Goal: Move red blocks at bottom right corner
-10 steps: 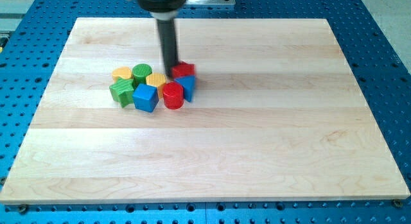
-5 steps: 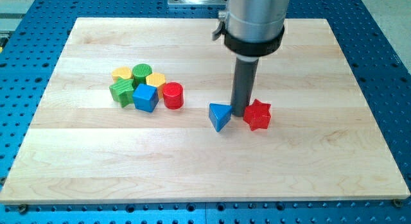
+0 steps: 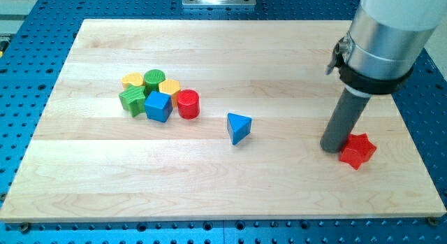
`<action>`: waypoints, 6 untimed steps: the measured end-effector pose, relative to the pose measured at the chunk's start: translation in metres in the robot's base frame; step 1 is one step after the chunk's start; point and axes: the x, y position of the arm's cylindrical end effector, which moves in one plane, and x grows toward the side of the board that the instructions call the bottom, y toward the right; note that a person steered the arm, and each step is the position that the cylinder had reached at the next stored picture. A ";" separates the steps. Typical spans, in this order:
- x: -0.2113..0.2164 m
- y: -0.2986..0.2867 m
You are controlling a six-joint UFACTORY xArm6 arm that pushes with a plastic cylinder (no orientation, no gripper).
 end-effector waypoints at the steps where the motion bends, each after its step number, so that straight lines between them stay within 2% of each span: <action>1: 0.014 0.026; 2: 0.016 0.038; 3: 0.001 0.003; 4: 0.040 -0.102; 5: 0.055 -0.190; 6: 0.013 -0.194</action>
